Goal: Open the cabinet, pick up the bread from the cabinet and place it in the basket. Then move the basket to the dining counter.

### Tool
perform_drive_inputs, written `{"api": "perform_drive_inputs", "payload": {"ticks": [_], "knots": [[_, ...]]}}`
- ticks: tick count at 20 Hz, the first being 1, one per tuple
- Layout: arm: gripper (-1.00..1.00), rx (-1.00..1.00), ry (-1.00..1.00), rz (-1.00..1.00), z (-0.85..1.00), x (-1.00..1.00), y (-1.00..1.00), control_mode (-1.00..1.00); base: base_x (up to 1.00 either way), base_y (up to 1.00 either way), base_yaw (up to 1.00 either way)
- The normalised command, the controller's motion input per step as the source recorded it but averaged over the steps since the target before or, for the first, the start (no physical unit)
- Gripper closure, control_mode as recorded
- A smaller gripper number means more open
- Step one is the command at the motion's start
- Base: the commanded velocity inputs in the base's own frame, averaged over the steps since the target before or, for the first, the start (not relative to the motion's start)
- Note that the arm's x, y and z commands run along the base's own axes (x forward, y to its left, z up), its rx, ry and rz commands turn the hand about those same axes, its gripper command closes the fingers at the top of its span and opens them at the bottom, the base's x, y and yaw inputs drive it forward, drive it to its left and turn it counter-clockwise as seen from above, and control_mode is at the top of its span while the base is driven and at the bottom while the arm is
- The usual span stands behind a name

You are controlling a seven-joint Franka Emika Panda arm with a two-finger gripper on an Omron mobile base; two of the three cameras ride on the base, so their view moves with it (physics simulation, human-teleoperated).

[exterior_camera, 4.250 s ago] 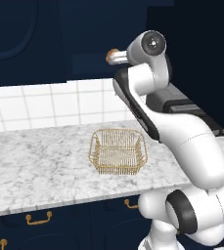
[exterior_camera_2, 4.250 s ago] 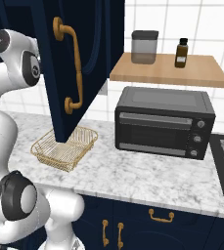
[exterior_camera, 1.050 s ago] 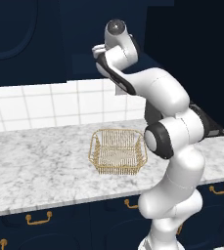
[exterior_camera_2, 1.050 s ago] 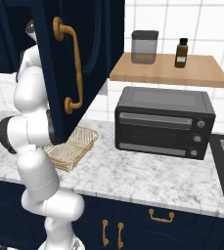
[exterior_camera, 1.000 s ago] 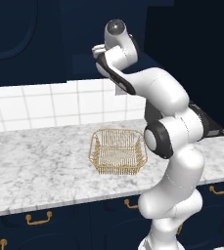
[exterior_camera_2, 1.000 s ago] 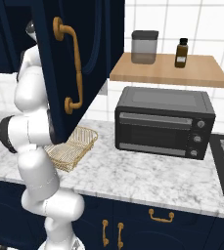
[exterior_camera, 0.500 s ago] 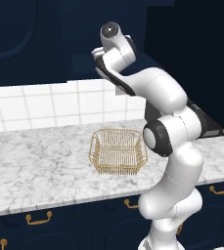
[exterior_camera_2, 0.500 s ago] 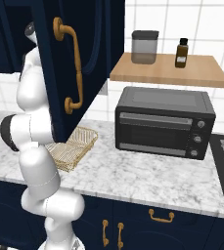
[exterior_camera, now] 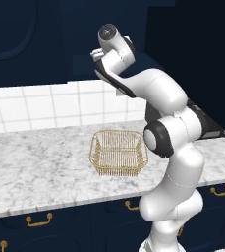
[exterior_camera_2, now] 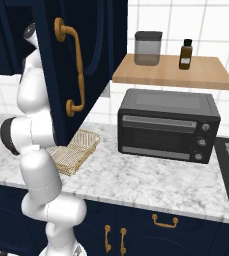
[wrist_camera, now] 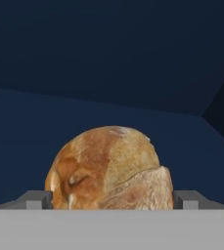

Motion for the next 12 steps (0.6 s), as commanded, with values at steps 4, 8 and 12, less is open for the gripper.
{"api": "perform_drive_inputs", "payload": {"ticks": [4, 8, 12], "knots": [[1.00, 0.00, -0.03, 0.00, 0.00, 0.08, -0.08, -1.00, 0.00, 0.00, 0.00], [1.00, 0.00, -0.06, 0.00, -0.03, -0.01, 0.03, -1.00, 0.00, 0.00, 0.00], [1.00, 0.07, -0.13, 0.00, -0.03, -0.10, 0.00, -1.00, 0.00, 0.00, 0.00]]}}
